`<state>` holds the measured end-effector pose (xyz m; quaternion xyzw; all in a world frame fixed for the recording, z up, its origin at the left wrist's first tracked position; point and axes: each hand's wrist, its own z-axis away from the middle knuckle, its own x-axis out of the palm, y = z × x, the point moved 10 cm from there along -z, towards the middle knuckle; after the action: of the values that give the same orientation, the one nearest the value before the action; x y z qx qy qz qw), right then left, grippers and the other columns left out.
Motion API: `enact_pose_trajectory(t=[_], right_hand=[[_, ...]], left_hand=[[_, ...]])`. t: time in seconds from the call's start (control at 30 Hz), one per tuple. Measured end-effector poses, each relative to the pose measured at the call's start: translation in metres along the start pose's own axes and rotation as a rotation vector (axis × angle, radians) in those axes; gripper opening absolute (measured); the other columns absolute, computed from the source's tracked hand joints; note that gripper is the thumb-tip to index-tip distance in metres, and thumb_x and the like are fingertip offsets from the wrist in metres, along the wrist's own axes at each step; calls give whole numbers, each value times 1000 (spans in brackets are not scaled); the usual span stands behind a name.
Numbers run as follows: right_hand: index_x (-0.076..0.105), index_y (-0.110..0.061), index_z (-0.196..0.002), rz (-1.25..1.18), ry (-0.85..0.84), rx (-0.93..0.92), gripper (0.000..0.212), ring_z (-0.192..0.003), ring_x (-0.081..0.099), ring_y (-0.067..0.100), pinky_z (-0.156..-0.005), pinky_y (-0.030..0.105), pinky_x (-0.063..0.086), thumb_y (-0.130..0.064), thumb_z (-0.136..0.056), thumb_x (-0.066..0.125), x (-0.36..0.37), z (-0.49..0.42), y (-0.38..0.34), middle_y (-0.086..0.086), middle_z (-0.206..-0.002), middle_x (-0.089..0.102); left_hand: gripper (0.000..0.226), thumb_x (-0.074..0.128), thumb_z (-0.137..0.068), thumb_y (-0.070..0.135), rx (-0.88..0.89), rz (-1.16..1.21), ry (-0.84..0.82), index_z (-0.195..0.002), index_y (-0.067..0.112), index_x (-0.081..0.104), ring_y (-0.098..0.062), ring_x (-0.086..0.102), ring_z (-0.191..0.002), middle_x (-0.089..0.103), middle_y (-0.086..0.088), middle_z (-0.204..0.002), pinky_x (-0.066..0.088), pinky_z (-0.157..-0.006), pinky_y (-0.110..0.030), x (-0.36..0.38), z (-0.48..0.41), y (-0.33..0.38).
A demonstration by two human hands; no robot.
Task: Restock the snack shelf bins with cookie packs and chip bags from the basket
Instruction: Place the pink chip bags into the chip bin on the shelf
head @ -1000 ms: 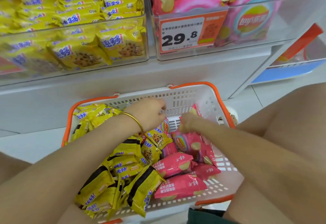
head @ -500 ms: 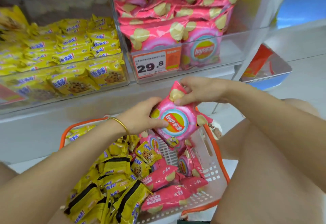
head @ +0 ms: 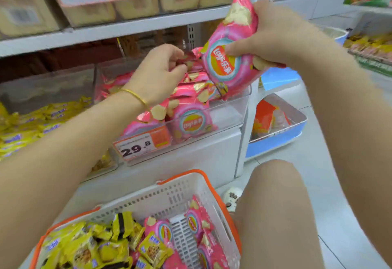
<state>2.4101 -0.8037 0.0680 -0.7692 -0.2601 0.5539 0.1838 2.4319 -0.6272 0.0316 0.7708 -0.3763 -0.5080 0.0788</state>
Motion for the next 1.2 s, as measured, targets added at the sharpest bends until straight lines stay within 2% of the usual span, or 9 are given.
enact_pose_trajectory(t=[0.1, 0.23, 0.37, 0.43, 0.53, 0.67, 0.73, 0.97, 1.2], right_hand=[[45, -9, -118, 173, 114, 21, 56, -105, 54, 28, -73, 32, 38, -35, -77, 72, 3, -17, 0, 8, -112, 55], [47, -8, -119, 298, 69, 40, 47, -112, 56, 31, -72, 31, 34, -27, -81, 66, 26, -37, 5, 10, -120, 57], [53, -6, -90, 402, -112, 76, 30, -91, 54, 26, -72, 32, 39, -25, -77, 72, 44, -53, 9, 4, -91, 51], [44, -6, -67, 462, -222, 97, 38, -82, 52, 27, -74, 35, 46, -25, -76, 76, 55, -61, 8, 4, -73, 48], [38, -7, -62, 575, -345, 90, 44, -80, 51, 30, -80, 38, 49, -22, -78, 75, 69, -70, 6, 6, -67, 42], [56, -4, -89, 727, -460, 13, 25, -76, 51, 28, -55, 31, 41, -24, -84, 69, 90, -81, 5, 8, -89, 54], [57, -2, -115, 790, -505, -7, 40, -82, 53, 28, -60, 32, 42, -26, -85, 69, 99, -86, 8, 9, -103, 58], [41, -10, -137, 866, -572, -158, 71, -115, 53, 32, -89, 40, 49, -23, -77, 76, 139, -98, 10, 8, -134, 49], [37, -20, -133, 798, -595, -407, 81, -110, 49, 33, -88, 43, 46, -27, -67, 83, 153, -86, 15, 12, -123, 41]], left_hand=[[14, 48, -90, 15, 70, -329, -216, -85, 3, 55, -38, 55, -94, 55, -19, -87, 35, -70, -32, 55, -24, -1], [50, 34, -92, 46, -74, -533, -460, -124, 10, 48, -40, 45, -119, 48, -21, -128, 39, -98, -46, 104, -27, -34], [54, 28, -98, 48, -159, -607, -538, -147, 26, 21, -35, 30, -133, 31, -13, -147, 28, -107, -46, 109, -21, -46], [53, 25, -99, 46, -172, -643, -556, -148, 26, 20, -32, 29, -134, 29, -10, -148, 27, -105, -46, 109, -18, -44], [51, 22, -99, 44, -174, -702, -576, -145, 21, 24, -32, 31, -132, 31, -12, -146, 31, -100, -46, 110, -14, -43], [50, 22, -99, 44, -148, -730, -551, -139, 15, 30, -34, 35, -126, 36, -15, -138, 33, -98, -47, 108, -13, -44], [50, 23, -99, 44, -149, -721, -530, -138, 15, 31, -33, 36, -125, 37, -14, -137, 33, -98, -47, 105, -13, -44], [55, 26, -97, 48, -171, -693, -469, -139, 13, 27, -29, 34, -126, 36, -11, -137, 33, -100, -47, 97, -12, -45], [54, 28, -96, 50, -154, -653, -415, -134, 12, 32, -28, 37, -126, 41, -10, -135, 32, -96, -45, 93, -10, -47]])
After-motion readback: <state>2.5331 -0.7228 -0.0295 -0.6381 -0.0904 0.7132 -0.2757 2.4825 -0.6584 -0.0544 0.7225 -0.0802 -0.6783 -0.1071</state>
